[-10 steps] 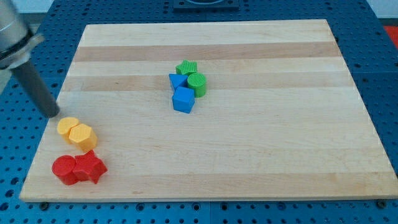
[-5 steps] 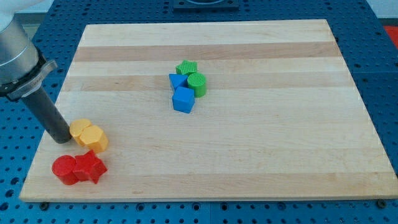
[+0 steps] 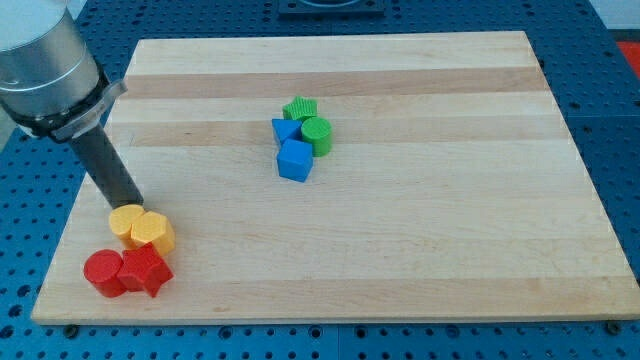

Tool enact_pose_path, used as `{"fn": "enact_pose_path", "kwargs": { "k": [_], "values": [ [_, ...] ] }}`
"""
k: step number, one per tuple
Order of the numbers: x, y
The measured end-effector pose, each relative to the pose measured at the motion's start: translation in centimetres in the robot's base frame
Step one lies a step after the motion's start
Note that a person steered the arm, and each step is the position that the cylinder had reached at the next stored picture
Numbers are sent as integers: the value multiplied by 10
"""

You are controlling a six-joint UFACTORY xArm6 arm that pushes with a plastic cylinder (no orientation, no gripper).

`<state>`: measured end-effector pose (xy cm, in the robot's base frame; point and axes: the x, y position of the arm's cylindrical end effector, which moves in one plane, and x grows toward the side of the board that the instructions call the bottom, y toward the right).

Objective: Push the yellow blocks into the red blocks

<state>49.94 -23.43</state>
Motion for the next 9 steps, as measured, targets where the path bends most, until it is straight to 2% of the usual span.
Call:
{"fn": "enact_pose_path", "kwargs": {
  "k": [6,9],
  "values": [
    [-6,-6],
    [9,-6]
  ]
}}
